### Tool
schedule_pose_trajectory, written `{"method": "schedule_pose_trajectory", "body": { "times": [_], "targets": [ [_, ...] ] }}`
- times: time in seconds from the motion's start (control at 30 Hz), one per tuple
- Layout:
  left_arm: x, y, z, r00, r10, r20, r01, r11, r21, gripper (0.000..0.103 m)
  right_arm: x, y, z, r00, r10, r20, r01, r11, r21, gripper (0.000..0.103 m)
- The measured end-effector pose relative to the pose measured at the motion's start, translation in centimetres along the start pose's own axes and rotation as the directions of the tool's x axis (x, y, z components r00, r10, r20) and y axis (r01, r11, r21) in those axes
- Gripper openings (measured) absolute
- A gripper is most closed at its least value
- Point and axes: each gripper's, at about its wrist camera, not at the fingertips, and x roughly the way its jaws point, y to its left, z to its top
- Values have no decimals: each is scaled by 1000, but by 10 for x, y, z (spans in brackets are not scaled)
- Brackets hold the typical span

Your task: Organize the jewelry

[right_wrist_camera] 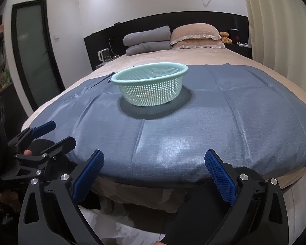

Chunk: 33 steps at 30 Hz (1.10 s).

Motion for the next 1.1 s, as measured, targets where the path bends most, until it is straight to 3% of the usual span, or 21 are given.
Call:
{"method": "schedule_pose_trajectory", "body": {
  "times": [0.7,1.1],
  "targets": [
    [4,13,2,998,62,-28,-64,997,-51,97,0,-1,1,1000,13,-3,-13,1000,4,95],
    [0,9,2,999,37,-9,-37,999,-35,97,1,0,0,1000,19,-6,-19,1000,5,95]
  ]
}}
